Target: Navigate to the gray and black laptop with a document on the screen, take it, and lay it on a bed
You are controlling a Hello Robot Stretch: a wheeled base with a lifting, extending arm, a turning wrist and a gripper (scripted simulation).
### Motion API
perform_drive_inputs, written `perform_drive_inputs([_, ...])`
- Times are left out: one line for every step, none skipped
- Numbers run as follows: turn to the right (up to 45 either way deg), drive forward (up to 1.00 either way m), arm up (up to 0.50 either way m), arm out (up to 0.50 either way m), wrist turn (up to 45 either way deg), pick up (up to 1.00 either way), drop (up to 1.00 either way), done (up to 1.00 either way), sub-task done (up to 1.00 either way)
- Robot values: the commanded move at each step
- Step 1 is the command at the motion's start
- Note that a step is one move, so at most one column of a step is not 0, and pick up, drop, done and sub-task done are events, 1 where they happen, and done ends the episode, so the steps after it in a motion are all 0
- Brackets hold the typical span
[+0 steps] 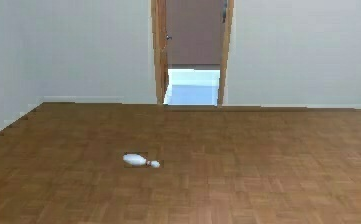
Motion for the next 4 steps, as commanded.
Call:
perform_drive_inputs([3.0, 0.00, 0.00, 0.00, 0.0, 0.00, 0.00, 0.00, 0.00])
perform_drive_inputs([0.0, 1.00, 0.00, 0.00, 0.0, 0.00, 0.00, 0.00, 0.00])
perform_drive_inputs([0.0, 1.00, 0.00, 0.00, 0.0, 0.00, 0.00, 0.00, 0.00])
perform_drive_inputs([0.0, 1.00, 0.00, 0.00, 0.0, 0.00, 0.00, 0.00, 0.00])
